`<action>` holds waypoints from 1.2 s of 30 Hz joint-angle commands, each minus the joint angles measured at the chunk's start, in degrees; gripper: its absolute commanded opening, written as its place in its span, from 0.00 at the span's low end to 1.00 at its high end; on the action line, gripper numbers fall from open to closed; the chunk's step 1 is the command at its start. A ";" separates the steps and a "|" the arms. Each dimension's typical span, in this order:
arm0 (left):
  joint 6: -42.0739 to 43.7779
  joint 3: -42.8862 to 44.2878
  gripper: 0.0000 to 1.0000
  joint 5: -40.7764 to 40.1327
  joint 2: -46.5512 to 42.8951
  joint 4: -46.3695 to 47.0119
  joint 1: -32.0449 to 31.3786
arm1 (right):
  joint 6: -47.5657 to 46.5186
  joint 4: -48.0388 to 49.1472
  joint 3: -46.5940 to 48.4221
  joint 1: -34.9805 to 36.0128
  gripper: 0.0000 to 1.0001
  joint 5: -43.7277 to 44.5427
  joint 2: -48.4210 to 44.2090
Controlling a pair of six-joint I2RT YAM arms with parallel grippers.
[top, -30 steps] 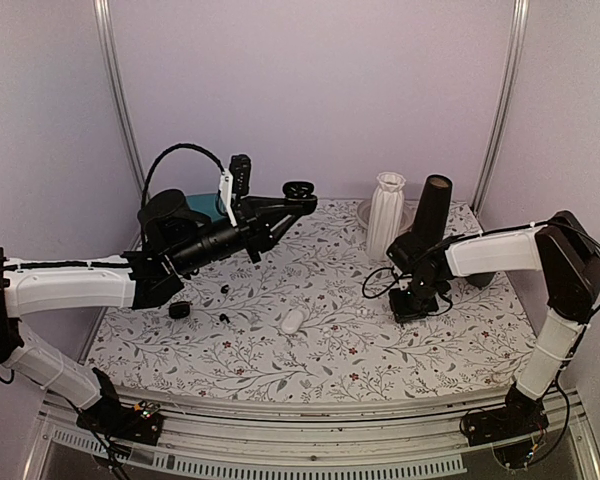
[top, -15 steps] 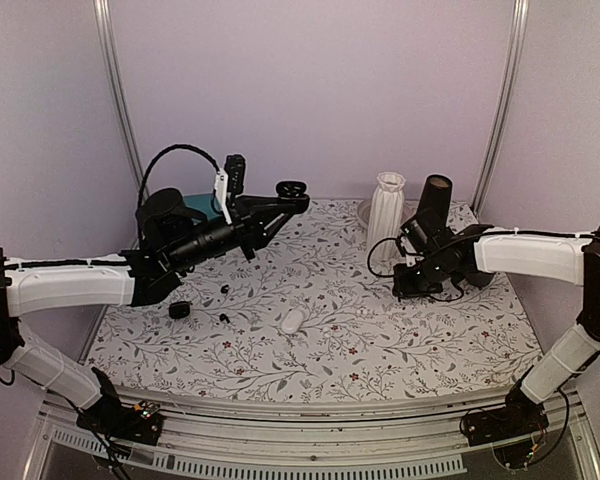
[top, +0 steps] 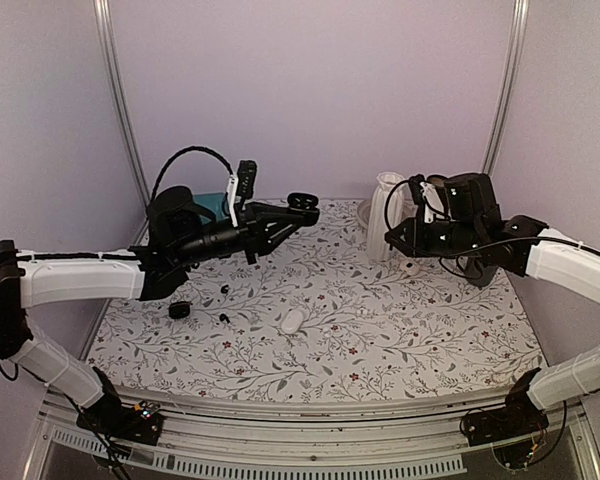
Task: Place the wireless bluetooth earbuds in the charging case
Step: Pick up the right earbud from the center of the board, then insert the right earbud into the right side groove of the charging case.
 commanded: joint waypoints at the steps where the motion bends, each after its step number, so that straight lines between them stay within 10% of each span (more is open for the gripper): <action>1: -2.96 3.42 0.00 6.62 2.63 1.43 0.81 | -1.21 7.10 1.62 2.17 0.06 -4.27 -3.75; 36: -19.96 7.28 0.00 21.36 11.75 17.89 -0.69 | -6.82 22.43 5.42 16.92 0.06 0.09 -1.92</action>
